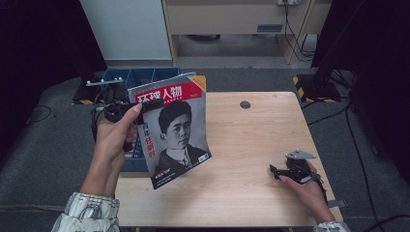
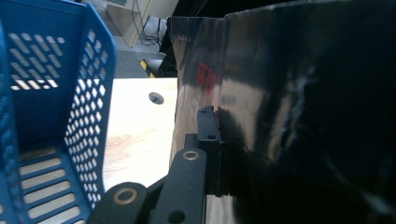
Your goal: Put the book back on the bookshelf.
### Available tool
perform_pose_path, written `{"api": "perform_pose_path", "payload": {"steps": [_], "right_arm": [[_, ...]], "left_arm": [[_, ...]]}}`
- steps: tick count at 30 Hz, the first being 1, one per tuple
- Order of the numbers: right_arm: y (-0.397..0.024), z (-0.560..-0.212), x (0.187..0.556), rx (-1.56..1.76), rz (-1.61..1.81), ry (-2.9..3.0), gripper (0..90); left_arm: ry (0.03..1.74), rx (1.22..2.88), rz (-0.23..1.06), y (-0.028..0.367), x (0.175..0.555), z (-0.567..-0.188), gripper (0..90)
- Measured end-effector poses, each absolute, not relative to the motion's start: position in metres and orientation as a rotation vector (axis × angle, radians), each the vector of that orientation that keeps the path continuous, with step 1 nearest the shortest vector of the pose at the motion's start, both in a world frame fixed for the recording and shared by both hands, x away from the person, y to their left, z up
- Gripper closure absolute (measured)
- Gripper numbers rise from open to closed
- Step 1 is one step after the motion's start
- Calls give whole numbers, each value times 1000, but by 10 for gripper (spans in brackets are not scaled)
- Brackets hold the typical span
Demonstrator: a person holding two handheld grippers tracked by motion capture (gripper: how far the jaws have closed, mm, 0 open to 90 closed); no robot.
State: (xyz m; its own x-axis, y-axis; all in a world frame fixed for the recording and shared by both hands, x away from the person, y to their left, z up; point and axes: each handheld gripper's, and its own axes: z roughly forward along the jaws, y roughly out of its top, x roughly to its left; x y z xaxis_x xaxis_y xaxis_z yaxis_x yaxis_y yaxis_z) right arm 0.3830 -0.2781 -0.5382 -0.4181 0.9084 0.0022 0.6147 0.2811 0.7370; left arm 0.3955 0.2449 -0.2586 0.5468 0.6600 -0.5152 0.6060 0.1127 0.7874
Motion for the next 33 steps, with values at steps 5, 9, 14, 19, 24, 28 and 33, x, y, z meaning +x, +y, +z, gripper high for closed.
{"api": "perform_pose_path", "payload": {"steps": [5,9,14,19,24,28,33], "right_arm": [[-278,-538,383,1370,941,2135,178],[-278,-538,383,1368,941,2136,178],[-278,-538,383,1368,941,2136,178],[-278,-538,383,1366,941,2136,178],[-278,-538,383,1368,941,2136,178],[-278,-538,383,1366,941,2136,178],[-278,-538,383,1370,942,2137,178]], "left_arm": [[1131,1547,70,255,395,-258,861],[1141,1544,81,261,394,-257,861],[1156,1533,96,270,393,-257,861],[1179,1507,109,285,391,-257,862],[1201,1511,122,291,392,-258,861],[1212,1500,128,298,392,-259,861],[1223,1487,140,304,392,-259,862]]}}
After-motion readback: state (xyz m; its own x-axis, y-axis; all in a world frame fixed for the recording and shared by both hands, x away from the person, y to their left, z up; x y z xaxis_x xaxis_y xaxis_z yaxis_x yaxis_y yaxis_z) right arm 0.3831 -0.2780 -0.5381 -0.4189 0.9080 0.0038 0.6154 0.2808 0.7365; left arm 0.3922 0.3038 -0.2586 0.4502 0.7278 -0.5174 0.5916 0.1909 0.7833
